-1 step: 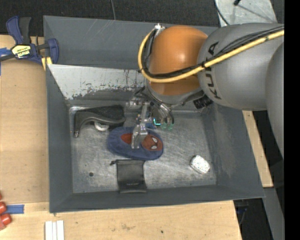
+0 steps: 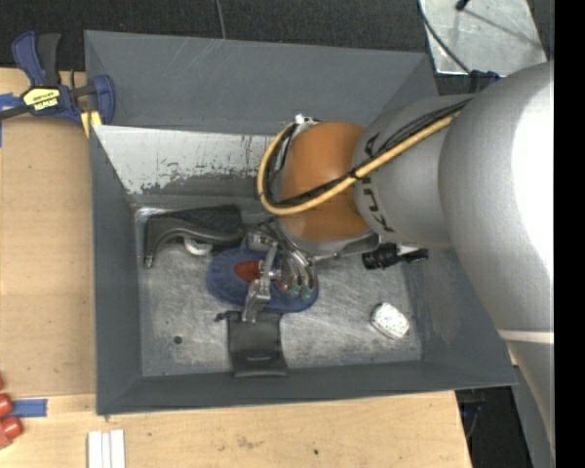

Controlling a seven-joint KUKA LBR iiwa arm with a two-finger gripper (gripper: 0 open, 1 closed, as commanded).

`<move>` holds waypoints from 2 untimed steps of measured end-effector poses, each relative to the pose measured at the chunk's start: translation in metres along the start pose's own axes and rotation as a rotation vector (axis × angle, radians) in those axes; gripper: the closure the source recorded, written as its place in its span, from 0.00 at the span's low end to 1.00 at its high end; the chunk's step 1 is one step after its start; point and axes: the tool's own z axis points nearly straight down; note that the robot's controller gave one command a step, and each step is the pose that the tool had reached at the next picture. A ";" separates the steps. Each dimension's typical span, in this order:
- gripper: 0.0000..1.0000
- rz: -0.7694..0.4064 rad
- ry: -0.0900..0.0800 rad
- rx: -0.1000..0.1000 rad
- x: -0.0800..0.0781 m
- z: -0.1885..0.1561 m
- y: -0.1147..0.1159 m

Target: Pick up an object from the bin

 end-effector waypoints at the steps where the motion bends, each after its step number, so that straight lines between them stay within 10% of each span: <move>1: 0.00 -0.001 0.001 0.000 -0.002 -0.003 0.001; 2: 0.00 0.000 0.002 0.001 -0.004 -0.004 0.001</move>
Offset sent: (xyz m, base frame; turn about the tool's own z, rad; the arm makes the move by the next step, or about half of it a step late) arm 0.0000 0.0000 0.0000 0.0000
